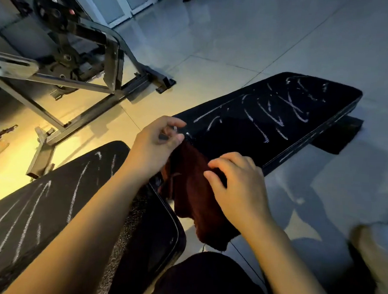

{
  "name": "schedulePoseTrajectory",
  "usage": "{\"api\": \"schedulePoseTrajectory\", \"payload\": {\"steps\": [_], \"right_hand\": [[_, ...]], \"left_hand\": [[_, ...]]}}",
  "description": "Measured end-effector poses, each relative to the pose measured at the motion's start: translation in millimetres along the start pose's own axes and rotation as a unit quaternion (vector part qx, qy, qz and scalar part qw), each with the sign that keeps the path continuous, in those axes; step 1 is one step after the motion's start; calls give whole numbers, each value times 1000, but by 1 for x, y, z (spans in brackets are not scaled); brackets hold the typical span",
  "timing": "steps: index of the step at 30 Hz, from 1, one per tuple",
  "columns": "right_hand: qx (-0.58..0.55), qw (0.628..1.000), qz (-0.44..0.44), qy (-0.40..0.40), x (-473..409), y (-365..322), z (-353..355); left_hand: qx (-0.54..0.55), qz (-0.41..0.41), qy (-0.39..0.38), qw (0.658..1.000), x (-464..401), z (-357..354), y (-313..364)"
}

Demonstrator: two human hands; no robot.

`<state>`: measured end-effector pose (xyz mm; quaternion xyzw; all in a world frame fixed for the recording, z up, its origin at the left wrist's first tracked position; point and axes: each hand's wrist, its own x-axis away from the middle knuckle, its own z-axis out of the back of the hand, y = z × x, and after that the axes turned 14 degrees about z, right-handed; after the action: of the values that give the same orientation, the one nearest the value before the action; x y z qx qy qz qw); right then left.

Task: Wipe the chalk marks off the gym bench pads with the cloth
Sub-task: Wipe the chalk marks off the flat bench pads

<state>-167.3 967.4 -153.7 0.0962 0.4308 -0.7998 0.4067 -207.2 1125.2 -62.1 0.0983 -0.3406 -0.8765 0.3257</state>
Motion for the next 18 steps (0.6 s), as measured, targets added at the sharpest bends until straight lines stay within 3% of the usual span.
{"api": "schedulePoseTrajectory", "payload": {"steps": [2, 6, 9, 12, 14, 18], "right_hand": [[10, 999, -30, -17, -7, 3, 3], [55, 993, -87, -51, -26, 12, 18], [54, 996, -3, -74, -31, -3, 18], [-9, 979, 68, -191, -25, -24, 2], [-2, 962, 76, -261, -24, -25, -6], [53, 937, 79, -336, -26, -23, -11]], "left_hand": [[-27, 14, -1, 1000, -11, -7, -9], [41, 25, -29, 998, 1, 2, -23], [26, -7, 8, 1000, 24, 12, -37], [-39, 2, 12, 999, 38, 15, -51], [-134, -9, -12, 991, 40, 11, -61], [-202, -50, 69, 976, 43, 3, -68]]}}
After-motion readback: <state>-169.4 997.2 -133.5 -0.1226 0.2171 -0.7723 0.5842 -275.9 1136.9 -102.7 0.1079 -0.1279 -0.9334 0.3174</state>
